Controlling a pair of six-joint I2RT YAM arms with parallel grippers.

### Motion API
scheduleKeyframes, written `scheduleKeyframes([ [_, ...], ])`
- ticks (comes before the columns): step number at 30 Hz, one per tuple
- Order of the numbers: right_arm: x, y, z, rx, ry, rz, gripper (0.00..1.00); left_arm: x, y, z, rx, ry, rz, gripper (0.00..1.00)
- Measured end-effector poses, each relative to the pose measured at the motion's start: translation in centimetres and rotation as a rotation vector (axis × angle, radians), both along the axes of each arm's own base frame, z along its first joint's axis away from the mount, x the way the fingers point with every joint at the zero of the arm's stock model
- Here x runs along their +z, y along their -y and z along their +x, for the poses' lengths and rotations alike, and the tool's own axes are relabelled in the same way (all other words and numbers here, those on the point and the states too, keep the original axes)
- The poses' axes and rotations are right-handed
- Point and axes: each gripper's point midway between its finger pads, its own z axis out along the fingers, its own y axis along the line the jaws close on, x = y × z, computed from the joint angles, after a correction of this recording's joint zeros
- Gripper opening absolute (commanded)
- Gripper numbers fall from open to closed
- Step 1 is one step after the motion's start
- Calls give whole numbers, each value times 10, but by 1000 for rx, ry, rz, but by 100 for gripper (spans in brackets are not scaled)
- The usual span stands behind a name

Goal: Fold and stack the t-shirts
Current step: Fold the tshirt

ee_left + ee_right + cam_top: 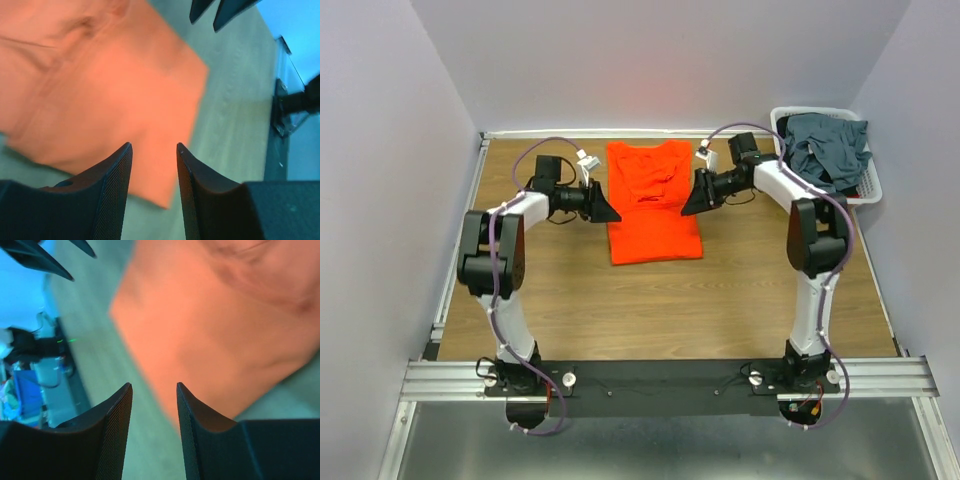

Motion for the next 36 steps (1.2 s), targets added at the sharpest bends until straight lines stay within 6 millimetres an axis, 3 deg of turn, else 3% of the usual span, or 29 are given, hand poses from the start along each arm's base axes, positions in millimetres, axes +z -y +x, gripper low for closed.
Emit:
scheduleKeyframes([
  [3,34,-1,-29,21,17,41,48,26,14,-37,-60,47,-22,49],
  [6,44,-13,-56,72,15,70,48,21,35,-69,-125,26,-37,49],
  [9,19,-21,-79,113,-66,65,46,-8,48,-95,-171,-85,-36,49],
  [14,-46,-19,-90,129,-212,25,43,-63,41,-91,-170,-266,-39,48],
  [16,-60,-16,-94,128,-247,23,41,-63,37,-91,-180,-280,-59,47],
  [22,-64,-9,-102,127,-270,43,39,-64,26,-95,-191,-277,-74,46],
  [25,-56,-5,-106,127,-246,17,39,-62,19,-99,-200,-256,-70,46],
  [29,-19,-2,-96,127,-105,-12,41,-51,11,-106,-235,-161,-4,46],
  [32,25,3,-85,141,94,-43,42,-29,6,-98,-254,-22,69,46],
  [36,48,14,-79,183,344,-183,41,5,-6,-84,-262,255,197,45],
])
